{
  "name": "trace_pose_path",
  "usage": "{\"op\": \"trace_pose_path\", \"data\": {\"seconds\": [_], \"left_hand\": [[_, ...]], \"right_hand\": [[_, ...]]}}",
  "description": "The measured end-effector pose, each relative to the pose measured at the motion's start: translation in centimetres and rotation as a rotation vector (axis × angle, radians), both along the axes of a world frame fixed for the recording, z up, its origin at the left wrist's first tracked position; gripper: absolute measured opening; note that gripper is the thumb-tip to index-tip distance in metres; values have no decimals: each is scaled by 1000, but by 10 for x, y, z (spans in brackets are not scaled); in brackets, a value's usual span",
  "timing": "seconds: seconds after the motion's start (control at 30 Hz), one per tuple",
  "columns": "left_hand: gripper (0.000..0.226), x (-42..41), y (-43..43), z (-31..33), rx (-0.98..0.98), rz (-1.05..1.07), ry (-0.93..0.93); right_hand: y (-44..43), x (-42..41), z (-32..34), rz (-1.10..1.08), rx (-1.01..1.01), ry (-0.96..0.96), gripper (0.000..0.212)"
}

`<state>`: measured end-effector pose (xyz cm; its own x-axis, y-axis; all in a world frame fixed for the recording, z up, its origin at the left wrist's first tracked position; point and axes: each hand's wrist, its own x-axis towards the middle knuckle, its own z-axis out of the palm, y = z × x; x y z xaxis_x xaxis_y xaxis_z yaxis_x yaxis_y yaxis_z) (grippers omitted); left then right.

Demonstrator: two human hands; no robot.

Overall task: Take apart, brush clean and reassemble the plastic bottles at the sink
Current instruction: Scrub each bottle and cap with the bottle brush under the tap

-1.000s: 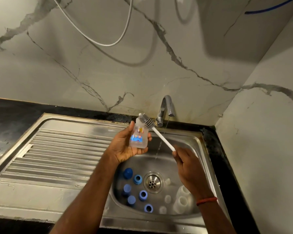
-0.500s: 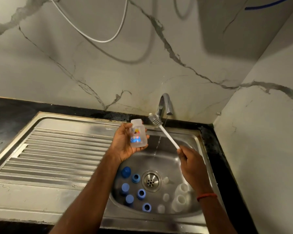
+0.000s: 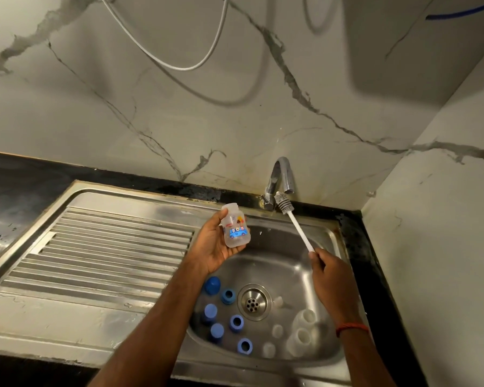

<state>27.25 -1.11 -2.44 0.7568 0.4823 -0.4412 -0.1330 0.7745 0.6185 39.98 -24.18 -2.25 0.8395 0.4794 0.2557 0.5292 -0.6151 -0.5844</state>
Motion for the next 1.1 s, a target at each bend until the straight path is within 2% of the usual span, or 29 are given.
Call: {"op": "trace_pose_path", "data": {"seconds": [0.13, 0.2, 0.3, 0.4, 0.53, 0.6, 0.73, 0.83, 0.97, 1.1], "left_hand": [[54, 2, -1, -3, 12, 6, 74], [51, 5, -6, -1, 43, -29, 109], [45, 13, -17, 9, 34, -53, 97], [48, 15, -12, 15, 47, 18, 90], [49, 6, 10, 18, -41, 147, 74], [47, 5, 6, 17, -5, 138, 97], [42, 9, -2, 22, 23, 159, 140], [46, 4, 10, 28, 42, 187, 136], [49, -6, 6, 25, -25, 195, 124], [51, 2, -15, 22, 56, 122, 217]], "right_hand": [[1, -16, 2, 176, 104, 113, 17], [8, -23, 1, 256, 76, 80, 17], [24, -28, 1, 246, 40, -20, 19], [26, -31, 0, 305, 32, -50, 25], [2, -40, -14, 453, 26, 21, 24], [2, -40, -17, 424, 24, 6, 30], [25, -39, -4, 352, -22, -147, 28], [33, -45, -1, 349, 33, -90, 28], [18, -54, -6, 422, 71, -12, 29], [40, -45, 2, 377, 34, -103, 24]]}}
